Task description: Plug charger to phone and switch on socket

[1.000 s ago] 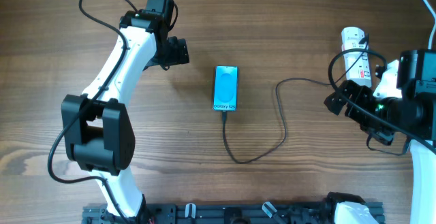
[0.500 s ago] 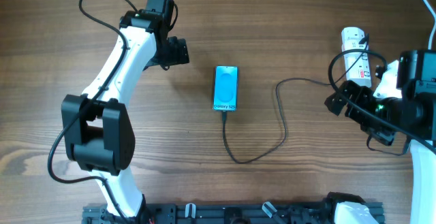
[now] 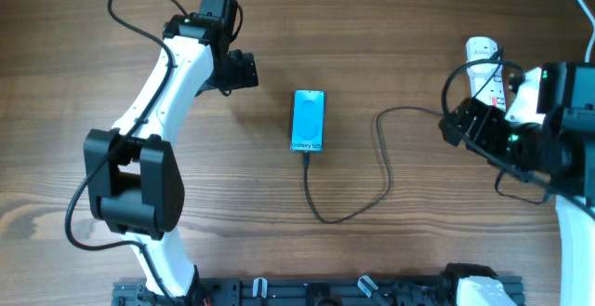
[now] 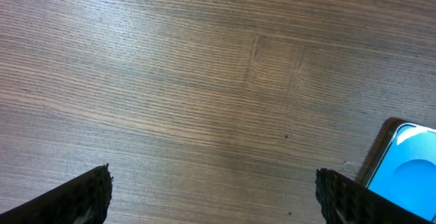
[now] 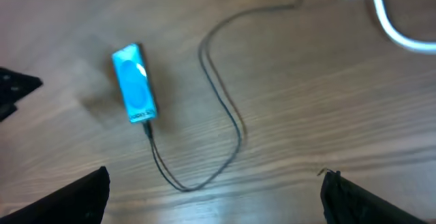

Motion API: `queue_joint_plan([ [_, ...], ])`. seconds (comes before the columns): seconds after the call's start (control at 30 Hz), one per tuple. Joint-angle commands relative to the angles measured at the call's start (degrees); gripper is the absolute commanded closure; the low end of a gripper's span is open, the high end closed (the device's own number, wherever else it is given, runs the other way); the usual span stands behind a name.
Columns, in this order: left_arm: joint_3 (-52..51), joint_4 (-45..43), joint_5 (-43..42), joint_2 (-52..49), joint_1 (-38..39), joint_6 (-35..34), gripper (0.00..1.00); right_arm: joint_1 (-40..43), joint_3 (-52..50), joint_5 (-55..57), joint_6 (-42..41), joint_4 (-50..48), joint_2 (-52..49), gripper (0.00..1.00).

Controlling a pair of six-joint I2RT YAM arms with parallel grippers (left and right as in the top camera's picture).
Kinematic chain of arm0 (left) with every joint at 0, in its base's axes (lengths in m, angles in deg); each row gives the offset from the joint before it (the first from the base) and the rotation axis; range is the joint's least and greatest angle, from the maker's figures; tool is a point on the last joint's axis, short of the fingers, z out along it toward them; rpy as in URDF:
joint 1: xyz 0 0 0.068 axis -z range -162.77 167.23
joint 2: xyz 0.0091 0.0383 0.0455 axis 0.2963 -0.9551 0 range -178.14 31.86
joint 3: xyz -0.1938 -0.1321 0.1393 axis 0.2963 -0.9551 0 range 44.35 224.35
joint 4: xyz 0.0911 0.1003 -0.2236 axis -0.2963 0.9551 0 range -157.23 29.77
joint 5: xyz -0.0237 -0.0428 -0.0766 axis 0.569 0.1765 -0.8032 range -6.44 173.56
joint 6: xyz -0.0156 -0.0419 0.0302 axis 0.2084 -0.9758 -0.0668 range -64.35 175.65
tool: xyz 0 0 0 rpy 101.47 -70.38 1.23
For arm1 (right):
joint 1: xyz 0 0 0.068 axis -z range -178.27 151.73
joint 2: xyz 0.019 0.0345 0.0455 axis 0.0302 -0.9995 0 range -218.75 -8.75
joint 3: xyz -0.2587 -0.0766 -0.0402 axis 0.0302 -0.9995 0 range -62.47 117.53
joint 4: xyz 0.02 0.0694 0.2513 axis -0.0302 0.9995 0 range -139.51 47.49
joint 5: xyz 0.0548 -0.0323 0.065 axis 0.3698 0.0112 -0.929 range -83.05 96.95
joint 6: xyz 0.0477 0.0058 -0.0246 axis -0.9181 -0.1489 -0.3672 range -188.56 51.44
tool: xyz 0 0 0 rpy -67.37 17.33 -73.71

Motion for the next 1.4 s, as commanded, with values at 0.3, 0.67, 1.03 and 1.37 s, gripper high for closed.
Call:
queue_joint_plan([
  [0.3, 0.26, 0.0, -0.48, 0.31, -0.26, -0.55, 0.0, -7.45, -0.28, 5.77, 1.27, -4.35, 20.39, 0.0],
  [0.67, 0.26, 0.0, -0.48, 0.31, -0.26, -0.55, 0.0, -7.45, -29.53, 5.29, 2.21, -31.67, 36.68, 0.0],
  [1.03, 0.26, 0.0, -0.48, 0.31, -0.26, -0.55, 0.0, -7.45, -60.72, 5.57, 6.99, -58.84, 57.05, 0.0],
  [1.37, 0.26, 0.0, -0.48, 0.31, -0.26, -0.55, 0.0, -7.45, -72.78, 7.1, 6.78, -70.95, 62.95, 0.0],
])
